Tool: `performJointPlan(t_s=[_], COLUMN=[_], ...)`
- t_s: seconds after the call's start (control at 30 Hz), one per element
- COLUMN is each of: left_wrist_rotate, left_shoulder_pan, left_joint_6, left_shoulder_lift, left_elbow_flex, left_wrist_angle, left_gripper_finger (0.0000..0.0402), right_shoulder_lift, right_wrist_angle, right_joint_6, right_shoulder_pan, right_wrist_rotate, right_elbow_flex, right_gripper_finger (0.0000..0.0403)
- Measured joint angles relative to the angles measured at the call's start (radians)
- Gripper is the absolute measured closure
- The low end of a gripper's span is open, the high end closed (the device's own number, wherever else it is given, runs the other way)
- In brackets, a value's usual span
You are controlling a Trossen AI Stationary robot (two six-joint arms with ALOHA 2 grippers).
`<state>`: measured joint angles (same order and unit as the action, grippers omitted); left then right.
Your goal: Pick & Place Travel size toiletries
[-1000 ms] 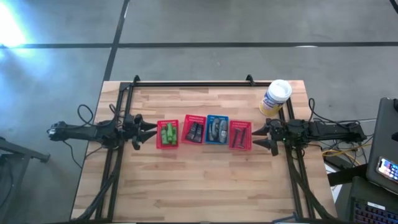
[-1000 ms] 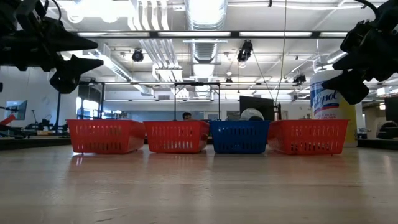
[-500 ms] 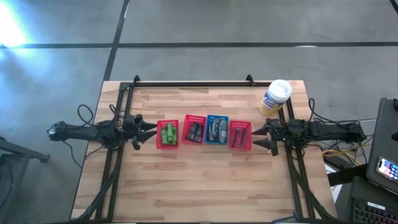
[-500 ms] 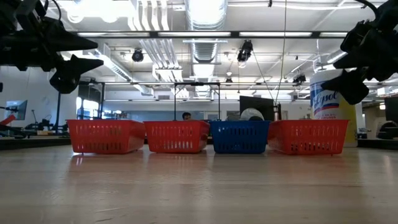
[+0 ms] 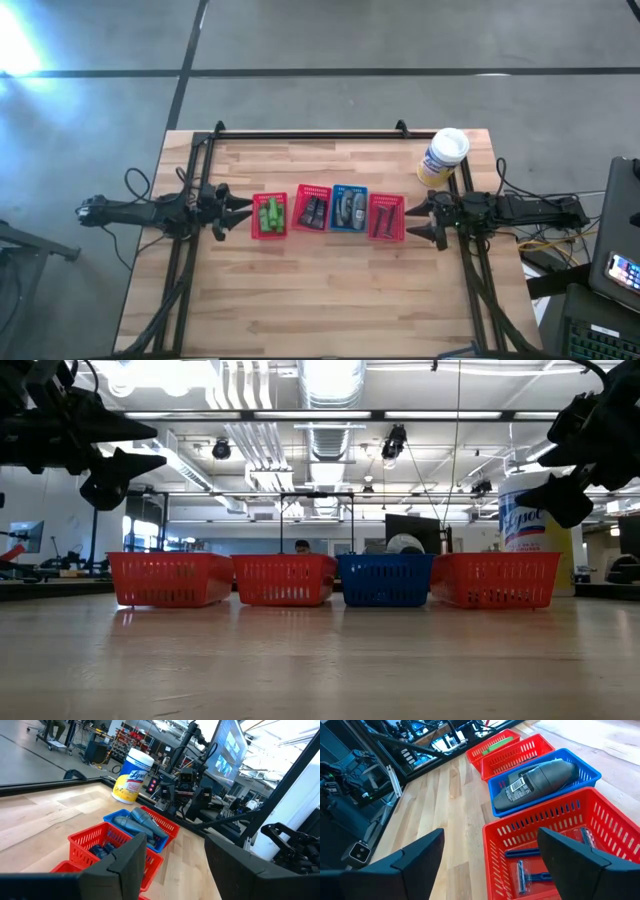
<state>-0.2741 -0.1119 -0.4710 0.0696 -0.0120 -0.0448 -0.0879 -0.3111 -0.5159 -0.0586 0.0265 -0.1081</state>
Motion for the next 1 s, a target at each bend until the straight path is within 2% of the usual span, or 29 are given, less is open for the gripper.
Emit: performJointPlan(t_s=[0.53, 1.0], left_wrist_rotate=[0.0, 0.0], left_shoulder_pan=[0.0, 0.0], left_joint_6=[0.0, 0.0], left_shoulder_lift=[0.0, 0.0], left_elbow_flex=[0.0, 0.0], left_wrist_angle=[0.0, 0.0], left_gripper_finger=[0.0195, 0.0195], right_shoulder_lift=[0.0, 0.0], right_wrist_angle=[0.0, 0.0], right_joint_6=[0.0, 0.0], right_shoulder_pan=[0.0, 0.0], right_wrist_rotate=[0.0, 0.0], right_elbow_flex=[0.0, 0.0], right_gripper_finger=[0.0043, 0.0076])
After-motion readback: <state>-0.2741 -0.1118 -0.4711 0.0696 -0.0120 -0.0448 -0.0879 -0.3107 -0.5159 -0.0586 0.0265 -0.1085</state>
